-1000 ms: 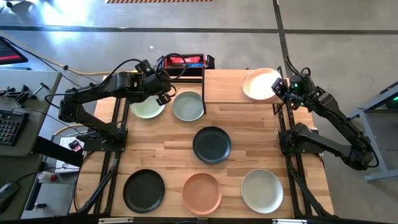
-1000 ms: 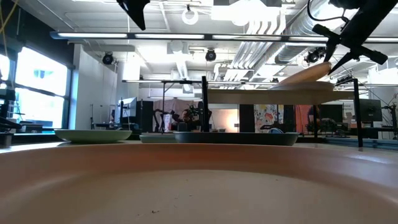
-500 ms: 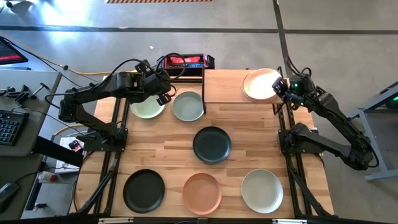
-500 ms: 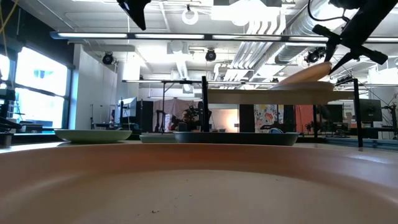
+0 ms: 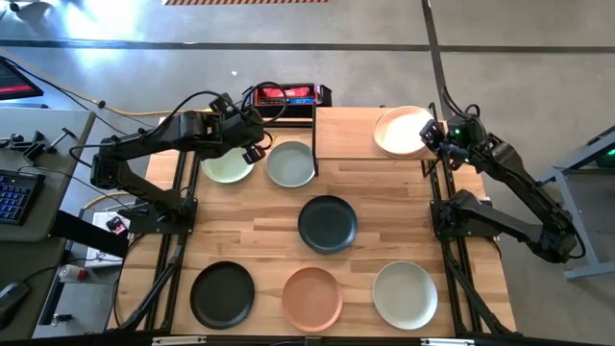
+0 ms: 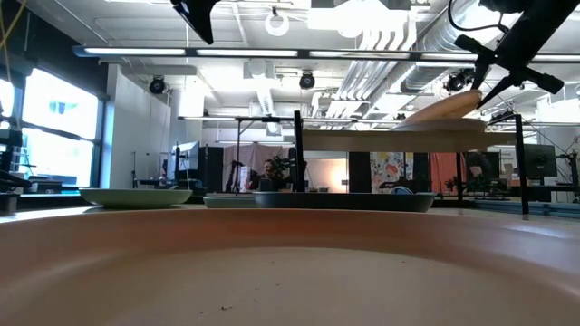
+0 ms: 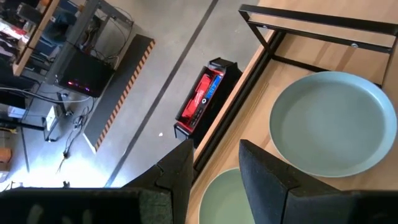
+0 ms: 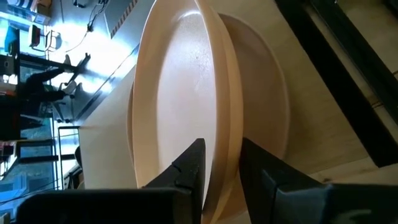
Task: Place and stack plates onto a shelf
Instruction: Stack the orange plate on the light brown plate on the shelf
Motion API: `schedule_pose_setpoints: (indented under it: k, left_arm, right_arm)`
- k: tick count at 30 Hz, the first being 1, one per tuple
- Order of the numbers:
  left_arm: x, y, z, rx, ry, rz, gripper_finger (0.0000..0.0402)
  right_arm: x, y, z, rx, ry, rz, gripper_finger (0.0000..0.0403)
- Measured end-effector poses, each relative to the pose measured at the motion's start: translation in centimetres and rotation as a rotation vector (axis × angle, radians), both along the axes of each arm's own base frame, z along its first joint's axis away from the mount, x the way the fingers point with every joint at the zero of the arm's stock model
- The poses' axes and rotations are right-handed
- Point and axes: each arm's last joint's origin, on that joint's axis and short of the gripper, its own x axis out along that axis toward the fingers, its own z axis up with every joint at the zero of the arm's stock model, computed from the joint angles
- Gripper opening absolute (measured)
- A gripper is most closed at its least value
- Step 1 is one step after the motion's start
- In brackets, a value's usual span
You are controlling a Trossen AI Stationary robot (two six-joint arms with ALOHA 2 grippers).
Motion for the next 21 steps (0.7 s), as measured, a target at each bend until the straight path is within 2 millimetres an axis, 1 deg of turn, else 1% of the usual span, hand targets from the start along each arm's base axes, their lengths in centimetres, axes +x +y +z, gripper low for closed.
schedule_pose_setpoints:
  k: [21]
  left_arm:
    - [0.01,0.0,0.01,0.0,-0.002,0.0,0.0117]
  right_arm:
    - [-0.06,-0.04,0.01,0.003,-0.011,-0.044,0.0071]
